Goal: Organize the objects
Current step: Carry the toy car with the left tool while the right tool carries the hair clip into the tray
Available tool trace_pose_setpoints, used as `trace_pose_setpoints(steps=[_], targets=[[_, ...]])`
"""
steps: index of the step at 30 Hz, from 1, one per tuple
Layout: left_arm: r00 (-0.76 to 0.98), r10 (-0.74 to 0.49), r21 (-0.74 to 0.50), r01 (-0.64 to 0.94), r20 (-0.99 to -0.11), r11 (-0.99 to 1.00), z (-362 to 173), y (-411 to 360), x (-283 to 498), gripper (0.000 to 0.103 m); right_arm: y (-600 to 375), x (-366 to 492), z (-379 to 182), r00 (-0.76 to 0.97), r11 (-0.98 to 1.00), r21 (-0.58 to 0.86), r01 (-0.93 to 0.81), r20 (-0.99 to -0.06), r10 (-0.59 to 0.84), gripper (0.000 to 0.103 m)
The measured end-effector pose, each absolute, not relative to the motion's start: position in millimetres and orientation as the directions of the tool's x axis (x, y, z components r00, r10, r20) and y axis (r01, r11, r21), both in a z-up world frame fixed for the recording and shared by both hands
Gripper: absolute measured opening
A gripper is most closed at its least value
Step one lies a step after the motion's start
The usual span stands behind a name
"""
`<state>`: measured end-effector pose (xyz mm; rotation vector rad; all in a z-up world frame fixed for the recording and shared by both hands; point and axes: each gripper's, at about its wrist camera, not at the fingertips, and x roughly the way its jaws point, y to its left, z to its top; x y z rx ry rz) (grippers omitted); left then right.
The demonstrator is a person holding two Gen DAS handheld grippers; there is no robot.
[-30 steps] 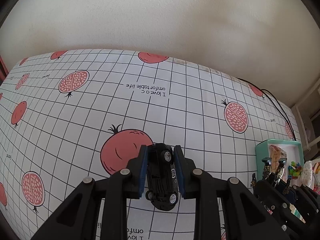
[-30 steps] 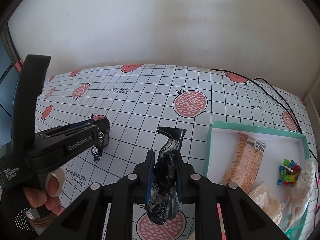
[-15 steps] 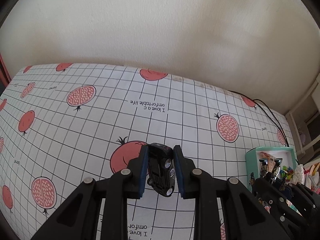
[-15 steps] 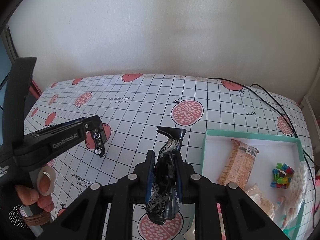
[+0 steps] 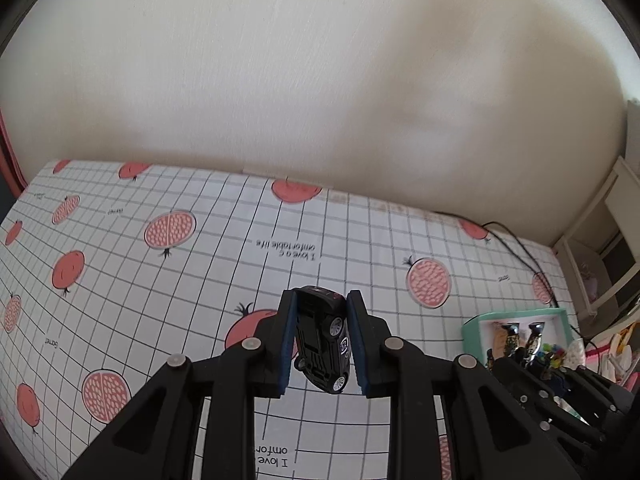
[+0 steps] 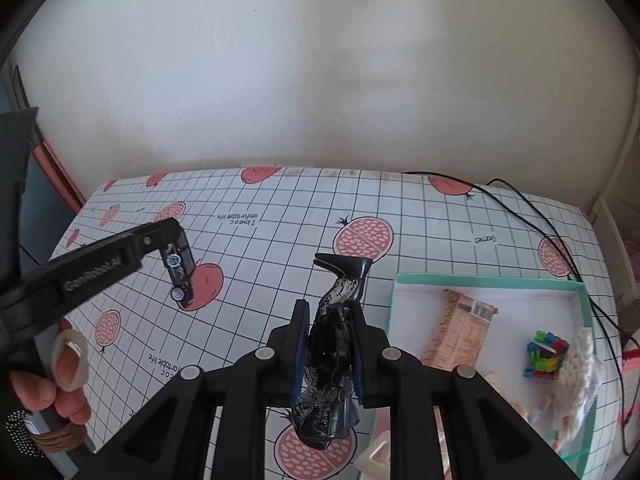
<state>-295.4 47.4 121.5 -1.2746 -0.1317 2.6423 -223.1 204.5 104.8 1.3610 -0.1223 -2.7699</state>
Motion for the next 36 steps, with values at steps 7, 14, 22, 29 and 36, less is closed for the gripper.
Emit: trace_pose_setpoints(steps=[7, 14, 22, 29, 36], targets=[[-0.64, 0.256, -0.178, -0.186, -0.724, -0.966, 146, 63, -284, 0.026, 229, -215, 122, -0.634, -0.995, 0.101, -0.021, -0.771, -0.065, 0.02], [-0.643, 0.32, -0.189, -0.265, -0.696, -0.945, 163, 98, -268, 0.026, 264, -206, 135, -0.647, -0.993, 0.1, -0.068, -0.762, -0.033, 0.02], [-0.611, 0.415, -0.198, -0.392, -0.674, -0.898, 175, 159, -245, 0.026, 306, -188, 147, -0.656, -0.988, 0.091, -0.122, -0.754, 0.012, 0.02], [-0.537, 0.499, -0.224, -0.495, -0.681, -0.839, 173, 209, -227, 0.026, 345, -176, 151, -0.653, -0.981, 0.084, -0.174, -0.756, 0.051, 0.02], [-0.449, 0.536, -0.258, -0.543, -0.715, -0.799, 153, 241, -219, 0.026, 366, -173, 144, -0.615, -0.979, 0.07, -0.193, -0.786, 0.065, 0.02]])
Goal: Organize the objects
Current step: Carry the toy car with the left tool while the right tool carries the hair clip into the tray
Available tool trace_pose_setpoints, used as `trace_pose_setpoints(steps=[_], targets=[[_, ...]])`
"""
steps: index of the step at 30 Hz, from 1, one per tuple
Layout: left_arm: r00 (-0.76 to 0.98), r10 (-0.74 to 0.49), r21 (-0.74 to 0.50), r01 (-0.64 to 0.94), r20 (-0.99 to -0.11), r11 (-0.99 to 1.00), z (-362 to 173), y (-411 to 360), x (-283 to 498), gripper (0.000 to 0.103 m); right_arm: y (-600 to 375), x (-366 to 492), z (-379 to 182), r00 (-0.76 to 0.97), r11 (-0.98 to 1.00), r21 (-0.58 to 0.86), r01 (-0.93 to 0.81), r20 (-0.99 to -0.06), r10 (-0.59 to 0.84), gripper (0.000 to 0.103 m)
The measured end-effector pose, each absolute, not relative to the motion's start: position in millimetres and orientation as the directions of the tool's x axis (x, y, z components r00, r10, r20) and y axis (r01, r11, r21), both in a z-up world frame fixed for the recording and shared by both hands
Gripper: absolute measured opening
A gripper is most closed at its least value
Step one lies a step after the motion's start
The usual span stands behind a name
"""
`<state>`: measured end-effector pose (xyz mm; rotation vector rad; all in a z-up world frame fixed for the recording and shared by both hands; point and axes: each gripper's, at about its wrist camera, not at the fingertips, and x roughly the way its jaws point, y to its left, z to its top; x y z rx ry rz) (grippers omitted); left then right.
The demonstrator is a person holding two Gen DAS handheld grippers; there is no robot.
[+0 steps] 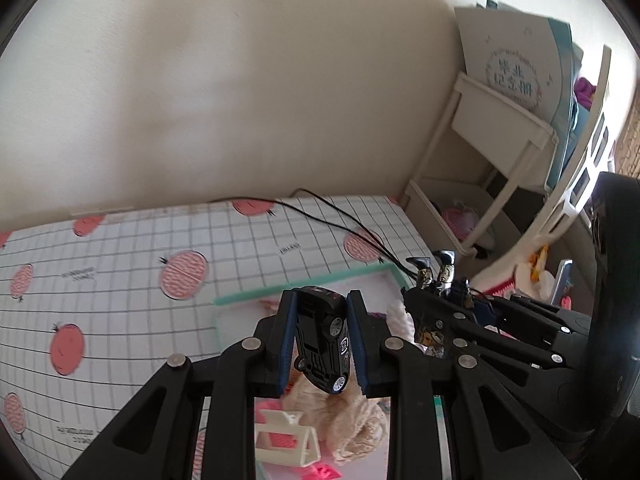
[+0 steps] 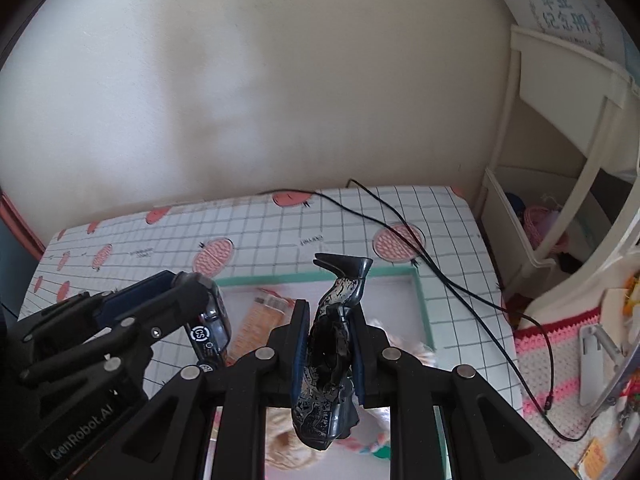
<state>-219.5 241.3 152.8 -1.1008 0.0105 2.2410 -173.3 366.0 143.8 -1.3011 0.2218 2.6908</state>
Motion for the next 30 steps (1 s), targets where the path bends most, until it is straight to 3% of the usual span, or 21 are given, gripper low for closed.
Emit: trace_pose_setpoints(steps=[12, 30], targets=[[-0.352, 0.518, -0.304, -0.51, -0.78, -0.804, 110, 254, -233, 0.026, 373, -186, 99, -0.502, -0.983, 0.07, -0.173, -0.864, 0.027, 0.02], [-0.308, 0.513, -0.341, -0.471, -0.801, -0.814, 88, 253, -243, 0.027, 374, -188, 92, -0.498, -0.981, 0.096, -0.17, -0.867, 0.001, 0.021]])
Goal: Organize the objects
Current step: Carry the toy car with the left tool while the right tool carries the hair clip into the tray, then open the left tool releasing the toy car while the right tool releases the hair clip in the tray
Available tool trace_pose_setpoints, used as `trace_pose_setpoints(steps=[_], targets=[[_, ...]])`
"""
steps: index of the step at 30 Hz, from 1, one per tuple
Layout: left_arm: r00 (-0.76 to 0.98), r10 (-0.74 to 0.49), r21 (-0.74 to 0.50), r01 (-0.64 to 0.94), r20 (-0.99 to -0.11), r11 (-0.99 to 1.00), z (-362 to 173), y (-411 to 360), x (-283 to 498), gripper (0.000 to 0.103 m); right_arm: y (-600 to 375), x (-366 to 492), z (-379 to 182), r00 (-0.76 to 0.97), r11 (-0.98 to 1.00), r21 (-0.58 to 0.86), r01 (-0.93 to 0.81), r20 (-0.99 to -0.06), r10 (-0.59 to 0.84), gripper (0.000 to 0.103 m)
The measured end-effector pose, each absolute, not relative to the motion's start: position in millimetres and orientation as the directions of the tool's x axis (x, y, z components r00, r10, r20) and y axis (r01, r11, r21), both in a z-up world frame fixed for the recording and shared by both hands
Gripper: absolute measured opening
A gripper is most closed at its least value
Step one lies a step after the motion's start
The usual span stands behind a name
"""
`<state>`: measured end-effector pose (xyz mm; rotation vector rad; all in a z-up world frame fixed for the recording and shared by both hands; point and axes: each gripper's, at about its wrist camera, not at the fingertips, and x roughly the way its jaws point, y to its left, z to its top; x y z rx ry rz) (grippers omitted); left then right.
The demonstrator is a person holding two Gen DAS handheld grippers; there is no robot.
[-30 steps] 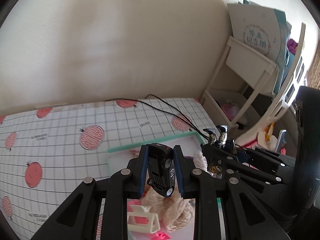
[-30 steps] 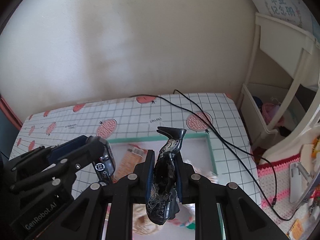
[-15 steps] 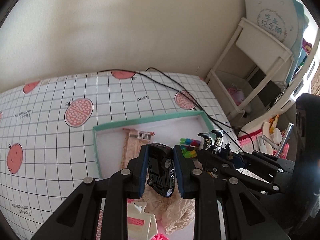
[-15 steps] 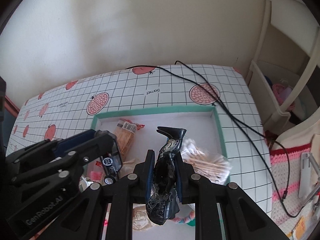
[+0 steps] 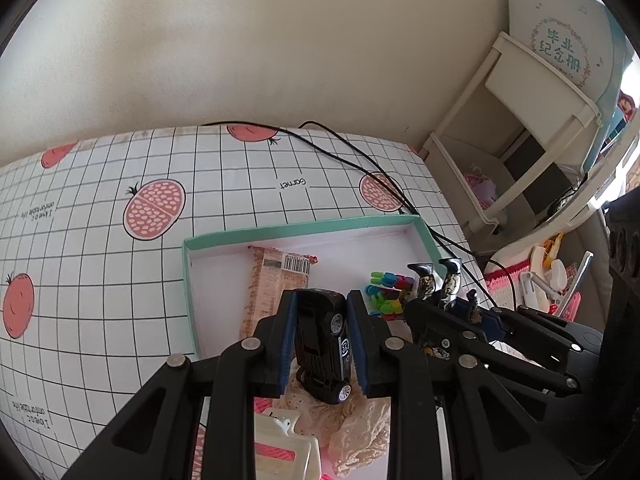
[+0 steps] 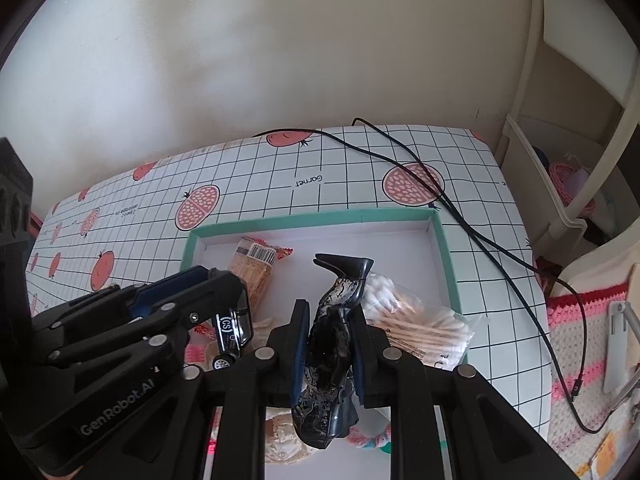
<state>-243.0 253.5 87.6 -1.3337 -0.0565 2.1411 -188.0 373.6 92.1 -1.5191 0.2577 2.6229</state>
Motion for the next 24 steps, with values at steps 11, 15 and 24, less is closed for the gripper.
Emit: trace_pose_setpoints(steps=[11, 15, 24], targets=[[-0.317, 0.514, -0.337, -0.473, -0.797, -0.814, 96, 252, -242, 0.027, 376, -187, 96, -0.507, -0.978, 0.103, -0.18, -0.862, 0.003, 0.028], [-0.317, 0.519, -0.343, -0.471, -0.794, -0.813, 99, 250, -242, 0.027, 374, -186, 99, -0.513, -0.979, 0.099, -0.177, -0.858, 0.006, 0.028], [-0.41, 0.455, -0.256, -0.455, -0.791, -0.853, 117, 242, -241, 0.029, 366, -187, 104, -0.531, -0.982, 0.097, -0.159, -0.847, 0.002, 0.027]])
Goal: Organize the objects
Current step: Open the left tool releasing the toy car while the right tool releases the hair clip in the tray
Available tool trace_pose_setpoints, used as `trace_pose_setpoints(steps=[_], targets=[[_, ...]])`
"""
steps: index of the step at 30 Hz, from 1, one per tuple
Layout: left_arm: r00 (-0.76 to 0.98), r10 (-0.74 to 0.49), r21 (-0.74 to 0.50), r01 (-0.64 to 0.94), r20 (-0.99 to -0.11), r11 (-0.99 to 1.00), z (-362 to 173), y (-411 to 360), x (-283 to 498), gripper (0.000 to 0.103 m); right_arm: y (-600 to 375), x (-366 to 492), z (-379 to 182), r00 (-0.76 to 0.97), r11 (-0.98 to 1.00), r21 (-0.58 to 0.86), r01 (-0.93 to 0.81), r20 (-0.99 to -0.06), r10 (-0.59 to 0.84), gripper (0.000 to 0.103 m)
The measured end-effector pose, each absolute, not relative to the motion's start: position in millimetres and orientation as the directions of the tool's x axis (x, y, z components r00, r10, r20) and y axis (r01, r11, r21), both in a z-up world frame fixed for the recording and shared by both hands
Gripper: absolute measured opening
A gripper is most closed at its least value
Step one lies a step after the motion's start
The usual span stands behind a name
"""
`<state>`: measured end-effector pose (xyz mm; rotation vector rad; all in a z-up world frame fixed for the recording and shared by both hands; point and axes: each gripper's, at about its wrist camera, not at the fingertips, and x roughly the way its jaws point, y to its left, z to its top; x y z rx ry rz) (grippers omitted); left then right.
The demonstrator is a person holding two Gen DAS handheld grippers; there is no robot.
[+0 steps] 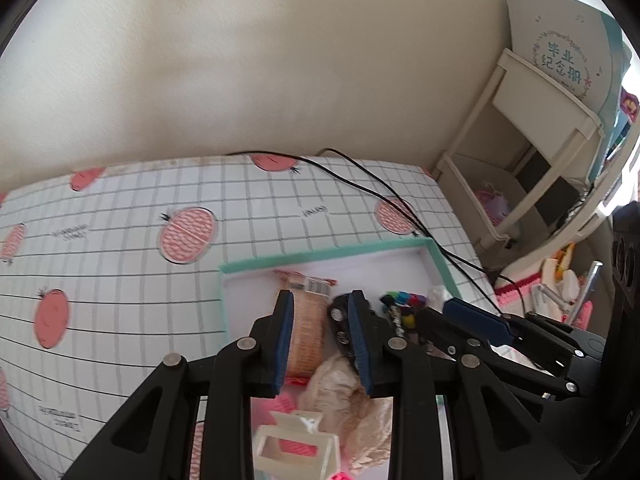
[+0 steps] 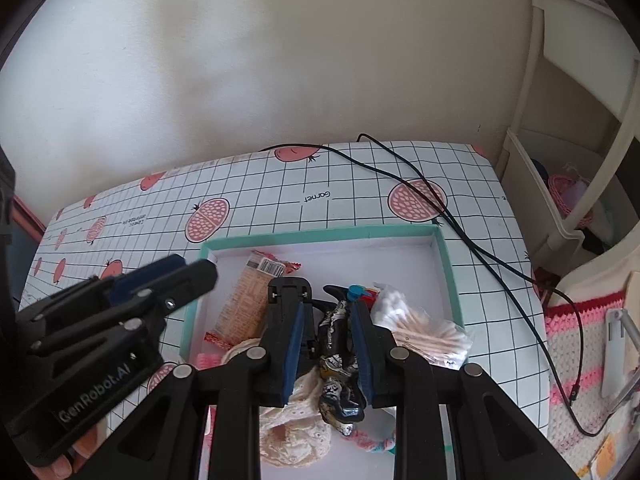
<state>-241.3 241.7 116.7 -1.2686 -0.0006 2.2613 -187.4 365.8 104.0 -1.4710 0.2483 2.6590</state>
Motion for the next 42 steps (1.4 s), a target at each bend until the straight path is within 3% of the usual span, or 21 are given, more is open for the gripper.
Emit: trace_pose_setpoints(steps=[7, 24, 25, 27, 31, 34, 36, 38, 42], targets=[[-0.448, 0.408, -0.224, -0.408, -0.795, -0.885, 117, 224, -250, 0.031, 362, -191, 101, -0.526, -0.984, 0.091, -0.155, -0.85, 0.005, 0.027], [-0.511, 0.234, -0.101, -0.274, -0.827, -0.956, 95, 190, -267, 0.058, 357, -200, 90, -0.518, -0.982, 0.084, -0.169, -0.855, 0.016, 0.028], [-0.514, 0.226, -0.095, -0.268, -0.827, -0.959, 95, 189, -268, 0.058, 356, -200, 89, -0.52, -0.982, 0.083, -0.17, -0.854, 0.018, 0.029], [-0.52, 0.214, -0.088, -0.257, -0.827, -0.962, 93, 186, -270, 0.075, 356, -202, 88, -0.522, -0.981, 0.084, -0.173, -0.853, 0.019, 0.036], [-0.533, 0.202, -0.077, -0.246, -0.821, -0.966, 90, 183, -271, 0.081, 356, -205, 85, -0.526, -0.981, 0.086, -0.175, -0.85, 0.019, 0.043], [-0.542, 0.195, -0.074, -0.237, -0.817, -0.969, 88, 180, -272, 0.092, 356, -205, 84, -0.533, -0.981, 0.09, -0.174, -0.846, 0.017, 0.051], [-0.552, 0.186, -0.069, -0.227, -0.813, -0.972, 88, 177, -272, 0.094, 355, -205, 84, -0.537, -0.981, 0.089, -0.172, -0.844, 0.018, 0.062], [-0.557, 0.178, -0.069, -0.212, -0.811, -0.975, 88, 174, -273, 0.094, 355, -206, 84, -0.539, -0.981, 0.092, -0.171, -0.842, 0.015, 0.064], [-0.567, 0.173, -0.073, -0.194, -0.805, -0.978, 86, 168, -275, 0.094, 353, -207, 83, -0.544, -0.981, 0.101, -0.165, -0.839, 0.005, 0.079]])
